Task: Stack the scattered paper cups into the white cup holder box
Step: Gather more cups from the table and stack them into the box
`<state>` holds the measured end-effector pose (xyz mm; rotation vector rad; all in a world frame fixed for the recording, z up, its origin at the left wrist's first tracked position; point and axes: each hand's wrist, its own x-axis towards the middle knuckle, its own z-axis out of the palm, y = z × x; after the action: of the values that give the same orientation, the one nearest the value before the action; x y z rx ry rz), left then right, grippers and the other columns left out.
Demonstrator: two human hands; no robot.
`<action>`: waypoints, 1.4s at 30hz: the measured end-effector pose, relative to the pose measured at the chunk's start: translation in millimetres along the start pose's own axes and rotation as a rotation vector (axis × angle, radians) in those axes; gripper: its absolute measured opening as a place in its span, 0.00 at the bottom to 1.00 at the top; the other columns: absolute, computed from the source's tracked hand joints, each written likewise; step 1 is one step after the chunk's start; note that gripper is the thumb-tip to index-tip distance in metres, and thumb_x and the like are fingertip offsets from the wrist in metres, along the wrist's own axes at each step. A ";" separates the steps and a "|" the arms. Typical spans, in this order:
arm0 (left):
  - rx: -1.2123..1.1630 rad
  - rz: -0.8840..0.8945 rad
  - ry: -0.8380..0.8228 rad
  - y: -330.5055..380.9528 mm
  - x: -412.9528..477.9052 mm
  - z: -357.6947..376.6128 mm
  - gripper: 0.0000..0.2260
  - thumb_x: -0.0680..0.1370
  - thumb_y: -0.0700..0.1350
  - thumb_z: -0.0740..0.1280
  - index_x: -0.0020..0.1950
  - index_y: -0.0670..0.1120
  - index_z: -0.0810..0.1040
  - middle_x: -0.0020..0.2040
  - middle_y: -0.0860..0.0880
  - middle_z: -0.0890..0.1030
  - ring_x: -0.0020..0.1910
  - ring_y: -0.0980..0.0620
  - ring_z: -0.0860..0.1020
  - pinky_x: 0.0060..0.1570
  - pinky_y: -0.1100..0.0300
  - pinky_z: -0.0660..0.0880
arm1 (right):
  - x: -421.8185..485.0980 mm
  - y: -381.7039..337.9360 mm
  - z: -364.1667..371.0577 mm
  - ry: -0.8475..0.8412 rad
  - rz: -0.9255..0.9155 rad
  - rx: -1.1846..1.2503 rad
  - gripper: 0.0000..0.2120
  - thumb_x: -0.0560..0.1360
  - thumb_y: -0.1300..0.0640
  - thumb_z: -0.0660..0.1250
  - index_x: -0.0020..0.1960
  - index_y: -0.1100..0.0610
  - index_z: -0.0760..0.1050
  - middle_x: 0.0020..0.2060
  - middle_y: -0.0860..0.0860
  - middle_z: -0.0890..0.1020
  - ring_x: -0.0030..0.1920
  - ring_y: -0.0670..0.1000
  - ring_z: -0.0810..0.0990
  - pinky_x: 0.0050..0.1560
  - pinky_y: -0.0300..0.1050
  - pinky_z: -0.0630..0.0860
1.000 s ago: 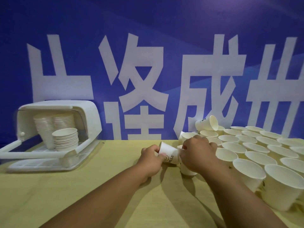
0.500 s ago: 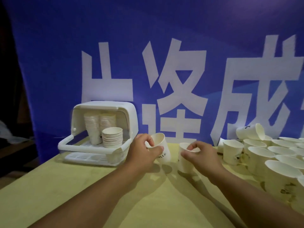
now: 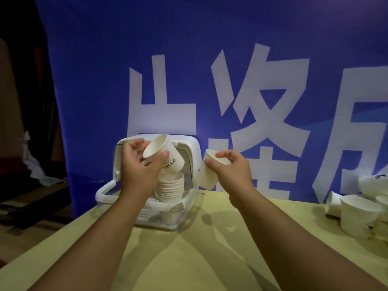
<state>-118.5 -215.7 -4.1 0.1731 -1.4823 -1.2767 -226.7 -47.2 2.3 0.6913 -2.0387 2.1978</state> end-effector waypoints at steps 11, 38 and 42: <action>0.218 -0.061 -0.187 -27.6 11.5 -24.3 0.27 0.75 0.46 0.78 0.69 0.58 0.71 0.62 0.58 0.80 0.59 0.54 0.80 0.55 0.55 0.79 | 16.6 -2.0 28.3 0.016 0.092 0.240 0.19 0.73 0.53 0.78 0.59 0.48 0.74 0.55 0.49 0.78 0.54 0.53 0.78 0.36 0.41 0.73; 0.607 -0.146 -0.528 -45.5 -10.2 -40.4 0.48 0.67 0.62 0.80 0.79 0.68 0.55 0.58 0.57 0.84 0.55 0.55 0.83 0.58 0.46 0.81 | -2.4 8.6 55.8 -0.235 -0.264 -0.264 0.21 0.78 0.39 0.68 0.69 0.42 0.72 0.67 0.44 0.75 0.62 0.48 0.74 0.62 0.54 0.78; 0.608 -0.141 -0.508 -47.0 -10.0 -41.0 0.52 0.67 0.61 0.81 0.77 0.74 0.46 0.62 0.57 0.83 0.56 0.55 0.83 0.58 0.47 0.81 | -4.6 11.0 57.3 -0.225 -0.265 -0.234 0.21 0.82 0.41 0.62 0.73 0.45 0.71 0.68 0.47 0.76 0.60 0.47 0.76 0.62 0.51 0.79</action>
<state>-106.9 -252.3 -54.2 0.3752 -2.3119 -0.9778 -210.4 -102.4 -8.3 1.1460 -2.1108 1.7727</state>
